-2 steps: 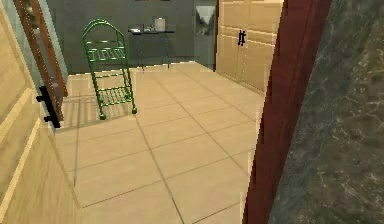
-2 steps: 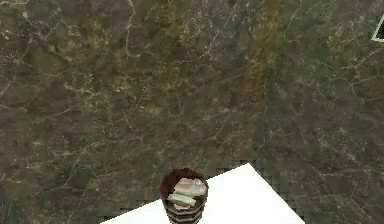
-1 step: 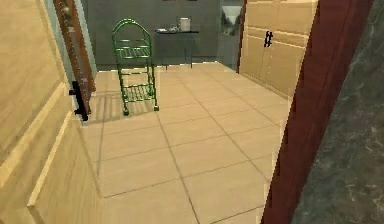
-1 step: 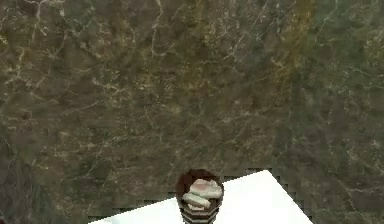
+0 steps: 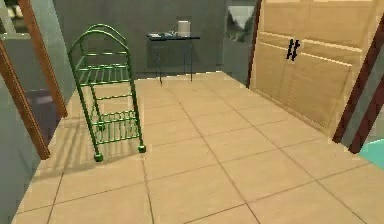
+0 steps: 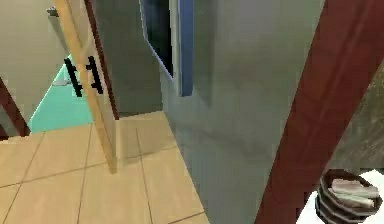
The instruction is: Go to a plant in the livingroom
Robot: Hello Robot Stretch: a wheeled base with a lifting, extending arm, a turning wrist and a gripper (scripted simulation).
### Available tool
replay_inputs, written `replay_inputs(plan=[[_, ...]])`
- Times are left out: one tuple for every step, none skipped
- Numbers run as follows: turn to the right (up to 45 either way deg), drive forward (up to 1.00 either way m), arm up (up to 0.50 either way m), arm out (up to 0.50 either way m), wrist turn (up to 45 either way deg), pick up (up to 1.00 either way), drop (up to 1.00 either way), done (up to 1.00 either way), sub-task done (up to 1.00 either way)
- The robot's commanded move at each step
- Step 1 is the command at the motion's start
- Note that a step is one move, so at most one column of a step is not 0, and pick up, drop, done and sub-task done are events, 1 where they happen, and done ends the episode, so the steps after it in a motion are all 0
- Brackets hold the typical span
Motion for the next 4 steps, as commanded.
replay_inputs(plan=[[0.0, 1.00, 0.00, 0.00, 0.0, 0.00, 0.00, 0.00, 0.00], [-6.0, 0.00, 0.00, 0.00, 0.0, 0.00, 0.00, 0.00, 0.00], [0.0, 0.75, 0.00, 0.00, 0.0, 0.00, 0.00, 0.00, 0.00], [-12.0, 0.00, 0.00, 0.00, 0.0, 0.00, 0.00, 0.00, 0.00]])
